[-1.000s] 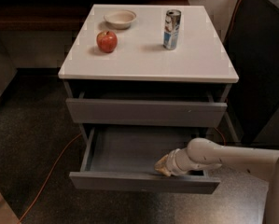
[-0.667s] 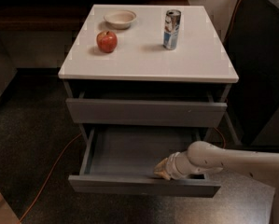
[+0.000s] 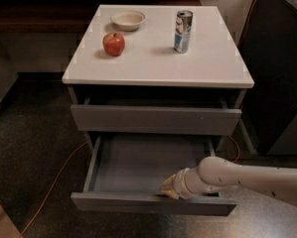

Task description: Place redbull can into middle drawer

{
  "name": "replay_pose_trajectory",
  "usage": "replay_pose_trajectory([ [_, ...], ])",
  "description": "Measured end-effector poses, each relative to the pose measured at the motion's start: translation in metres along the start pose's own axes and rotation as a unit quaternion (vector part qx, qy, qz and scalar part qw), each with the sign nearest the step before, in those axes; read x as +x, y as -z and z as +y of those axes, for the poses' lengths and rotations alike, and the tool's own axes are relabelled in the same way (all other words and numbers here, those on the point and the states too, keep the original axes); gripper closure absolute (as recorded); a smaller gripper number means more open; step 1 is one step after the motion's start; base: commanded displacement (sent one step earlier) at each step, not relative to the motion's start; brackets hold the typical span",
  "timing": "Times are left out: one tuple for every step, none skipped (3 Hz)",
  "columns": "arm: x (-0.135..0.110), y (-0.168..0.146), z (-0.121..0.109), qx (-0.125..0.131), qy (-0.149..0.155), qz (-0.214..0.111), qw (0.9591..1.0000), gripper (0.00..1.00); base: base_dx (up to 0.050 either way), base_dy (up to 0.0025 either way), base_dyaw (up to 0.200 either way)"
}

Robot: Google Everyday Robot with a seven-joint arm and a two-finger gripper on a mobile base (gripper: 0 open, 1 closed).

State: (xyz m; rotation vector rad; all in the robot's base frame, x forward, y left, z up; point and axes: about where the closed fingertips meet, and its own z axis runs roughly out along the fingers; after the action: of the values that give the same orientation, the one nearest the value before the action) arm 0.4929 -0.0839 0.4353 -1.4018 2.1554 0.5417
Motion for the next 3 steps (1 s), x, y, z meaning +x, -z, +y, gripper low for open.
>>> replay_pose_trajectory([
  [-0.016, 0.009, 0.001, 0.012, 0.011, -0.011, 0.9998, 0.82, 0.000, 0.00000, 0.000],
  [-0.040, 0.025, 0.003, 0.026, 0.036, -0.024, 0.9987, 0.60, 0.000, 0.00000, 0.000],
  [-0.071, 0.049, 0.010, 0.042, 0.070, -0.033, 0.9961, 0.36, 0.000, 0.00000, 0.000],
])
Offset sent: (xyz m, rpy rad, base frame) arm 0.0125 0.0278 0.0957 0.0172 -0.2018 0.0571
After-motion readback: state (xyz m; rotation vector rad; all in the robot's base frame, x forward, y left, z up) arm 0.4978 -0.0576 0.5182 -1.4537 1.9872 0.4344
